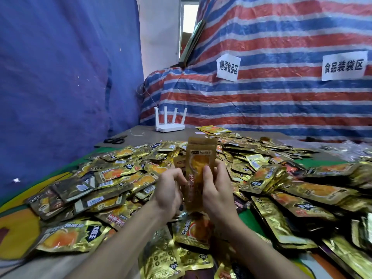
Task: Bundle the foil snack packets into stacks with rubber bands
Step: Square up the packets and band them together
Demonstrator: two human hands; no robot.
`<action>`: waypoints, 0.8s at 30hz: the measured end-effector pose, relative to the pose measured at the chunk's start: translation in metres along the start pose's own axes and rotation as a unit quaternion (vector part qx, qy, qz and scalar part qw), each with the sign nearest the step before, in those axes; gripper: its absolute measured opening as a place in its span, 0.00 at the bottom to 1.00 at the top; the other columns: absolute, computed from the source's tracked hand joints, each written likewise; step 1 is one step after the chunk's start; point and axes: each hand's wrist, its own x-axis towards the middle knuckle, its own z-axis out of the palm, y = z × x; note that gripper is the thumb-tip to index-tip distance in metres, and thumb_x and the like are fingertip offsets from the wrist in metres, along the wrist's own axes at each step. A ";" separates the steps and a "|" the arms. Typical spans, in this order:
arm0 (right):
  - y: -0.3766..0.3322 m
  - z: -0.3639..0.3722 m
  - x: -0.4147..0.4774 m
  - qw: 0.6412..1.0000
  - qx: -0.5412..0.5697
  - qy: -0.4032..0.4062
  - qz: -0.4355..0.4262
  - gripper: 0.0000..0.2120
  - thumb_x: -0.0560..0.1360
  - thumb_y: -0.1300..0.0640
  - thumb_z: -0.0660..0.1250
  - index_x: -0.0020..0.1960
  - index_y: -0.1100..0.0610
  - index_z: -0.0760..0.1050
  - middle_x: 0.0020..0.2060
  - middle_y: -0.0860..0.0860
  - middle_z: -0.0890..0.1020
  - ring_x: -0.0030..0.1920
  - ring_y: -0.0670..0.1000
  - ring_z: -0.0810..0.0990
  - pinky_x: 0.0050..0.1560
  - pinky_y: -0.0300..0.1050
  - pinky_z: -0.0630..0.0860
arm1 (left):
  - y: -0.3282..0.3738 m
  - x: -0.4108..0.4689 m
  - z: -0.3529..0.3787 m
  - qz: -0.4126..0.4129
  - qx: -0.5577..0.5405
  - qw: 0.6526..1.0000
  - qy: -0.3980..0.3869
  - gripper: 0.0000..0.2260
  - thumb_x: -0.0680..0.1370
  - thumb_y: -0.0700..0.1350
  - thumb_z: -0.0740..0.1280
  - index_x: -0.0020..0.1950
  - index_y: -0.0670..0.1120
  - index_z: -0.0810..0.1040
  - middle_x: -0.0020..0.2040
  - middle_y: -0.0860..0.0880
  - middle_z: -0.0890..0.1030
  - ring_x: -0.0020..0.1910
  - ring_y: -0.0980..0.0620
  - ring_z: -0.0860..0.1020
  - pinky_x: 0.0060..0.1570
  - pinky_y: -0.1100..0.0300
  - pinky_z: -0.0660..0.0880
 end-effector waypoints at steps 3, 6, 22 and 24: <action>0.005 0.002 -0.004 1.000 -0.007 -0.009 0.029 0.05 0.83 0.58 0.59 0.54 0.51 0.73 0.48 0.51 0.80 0.49 0.49 0.79 0.54 0.55 0.77 | -0.005 -0.004 -0.002 0.005 0.104 0.993 -0.054 0.15 0.63 0.41 0.63 0.47 0.41 0.80 0.40 0.45 0.80 0.40 0.48 0.79 0.39 0.55 0.77; 0.001 0.002 -0.005 0.995 0.014 -0.024 0.092 0.12 0.73 0.52 0.59 0.52 0.53 0.76 0.50 0.53 0.81 0.52 0.53 0.80 0.58 0.57 0.77 | -0.016 -0.001 -0.001 0.040 0.204 0.978 0.001 0.14 0.70 0.39 0.73 0.55 0.41 0.80 0.43 0.47 0.85 0.43 0.48 0.83 0.39 0.61 0.79; -0.011 0.003 -0.002 0.985 0.142 0.005 0.094 0.24 0.77 0.42 0.56 0.55 0.58 0.81 0.51 0.57 0.85 0.56 0.56 0.83 0.64 0.60 0.76 | -0.024 -0.009 -0.005 0.148 0.269 0.944 -0.123 0.22 0.65 0.38 0.74 0.59 0.44 0.78 0.48 0.52 0.85 0.49 0.56 0.83 0.48 0.65 0.76; -0.012 0.003 -0.002 0.980 0.161 0.015 0.116 0.25 0.76 0.41 0.58 0.55 0.60 0.82 0.52 0.58 0.85 0.56 0.58 0.83 0.65 0.61 0.76 | -0.022 -0.010 -0.005 0.140 0.269 0.943 -0.140 0.20 0.65 0.37 0.74 0.56 0.44 0.79 0.47 0.50 0.85 0.48 0.55 0.83 0.47 0.64 0.77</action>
